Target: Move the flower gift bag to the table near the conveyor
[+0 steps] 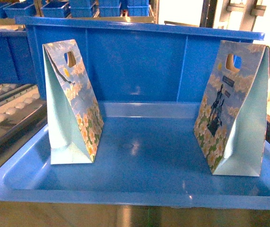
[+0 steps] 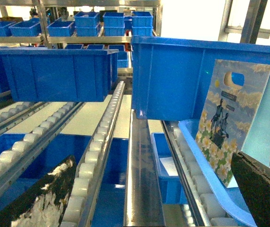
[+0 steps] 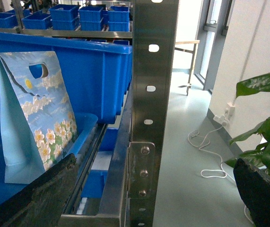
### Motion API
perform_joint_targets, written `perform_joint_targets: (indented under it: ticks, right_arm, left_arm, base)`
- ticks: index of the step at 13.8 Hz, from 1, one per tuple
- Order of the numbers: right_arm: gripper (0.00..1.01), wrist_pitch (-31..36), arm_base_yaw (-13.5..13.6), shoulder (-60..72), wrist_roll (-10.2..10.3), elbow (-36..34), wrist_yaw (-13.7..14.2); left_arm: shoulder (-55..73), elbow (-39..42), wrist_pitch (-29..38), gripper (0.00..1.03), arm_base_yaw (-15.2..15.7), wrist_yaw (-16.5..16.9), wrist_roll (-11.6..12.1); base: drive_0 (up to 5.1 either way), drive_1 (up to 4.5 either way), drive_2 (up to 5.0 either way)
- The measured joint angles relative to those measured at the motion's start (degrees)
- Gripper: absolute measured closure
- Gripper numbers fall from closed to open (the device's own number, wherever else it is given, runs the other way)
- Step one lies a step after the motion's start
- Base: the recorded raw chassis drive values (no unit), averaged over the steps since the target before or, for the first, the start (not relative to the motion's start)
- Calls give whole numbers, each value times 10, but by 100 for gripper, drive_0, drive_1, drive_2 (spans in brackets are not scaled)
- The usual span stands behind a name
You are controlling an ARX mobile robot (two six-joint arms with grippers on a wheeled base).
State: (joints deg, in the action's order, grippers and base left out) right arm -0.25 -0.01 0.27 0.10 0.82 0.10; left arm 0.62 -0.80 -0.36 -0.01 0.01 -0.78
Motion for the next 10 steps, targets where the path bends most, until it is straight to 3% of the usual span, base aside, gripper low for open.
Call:
perform_joint_targets:
  ticks: [10]
  right_arm:
    - [3, 0, 0, 0, 0, 0, 0]
  left_arm:
    - [0, 0, 0, 5, 0, 0, 0]
  base:
    - [0, 0, 0]
